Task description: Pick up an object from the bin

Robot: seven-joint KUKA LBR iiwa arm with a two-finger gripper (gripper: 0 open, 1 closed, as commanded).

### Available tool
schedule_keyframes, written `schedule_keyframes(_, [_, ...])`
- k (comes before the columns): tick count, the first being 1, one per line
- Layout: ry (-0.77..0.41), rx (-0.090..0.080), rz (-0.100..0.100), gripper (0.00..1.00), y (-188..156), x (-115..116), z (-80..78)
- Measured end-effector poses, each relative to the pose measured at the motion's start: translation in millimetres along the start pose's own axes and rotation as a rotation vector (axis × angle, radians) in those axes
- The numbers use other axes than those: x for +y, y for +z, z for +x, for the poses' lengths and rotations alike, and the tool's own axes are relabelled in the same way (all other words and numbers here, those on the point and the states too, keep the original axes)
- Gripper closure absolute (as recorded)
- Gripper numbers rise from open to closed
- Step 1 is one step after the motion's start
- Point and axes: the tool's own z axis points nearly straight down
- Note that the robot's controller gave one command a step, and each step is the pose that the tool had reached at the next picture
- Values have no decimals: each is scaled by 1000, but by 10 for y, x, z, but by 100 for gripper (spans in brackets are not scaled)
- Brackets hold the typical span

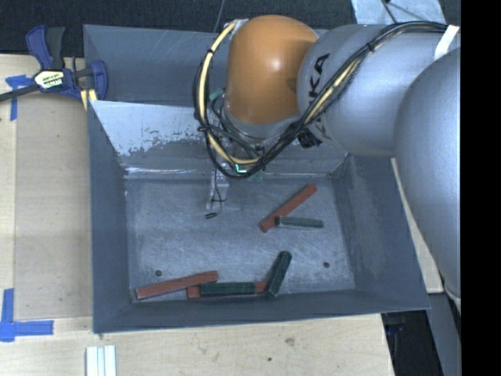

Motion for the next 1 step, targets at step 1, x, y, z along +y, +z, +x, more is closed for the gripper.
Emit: schedule_keyframes(1, [1,-5,-1,0,-29,-2,-11])
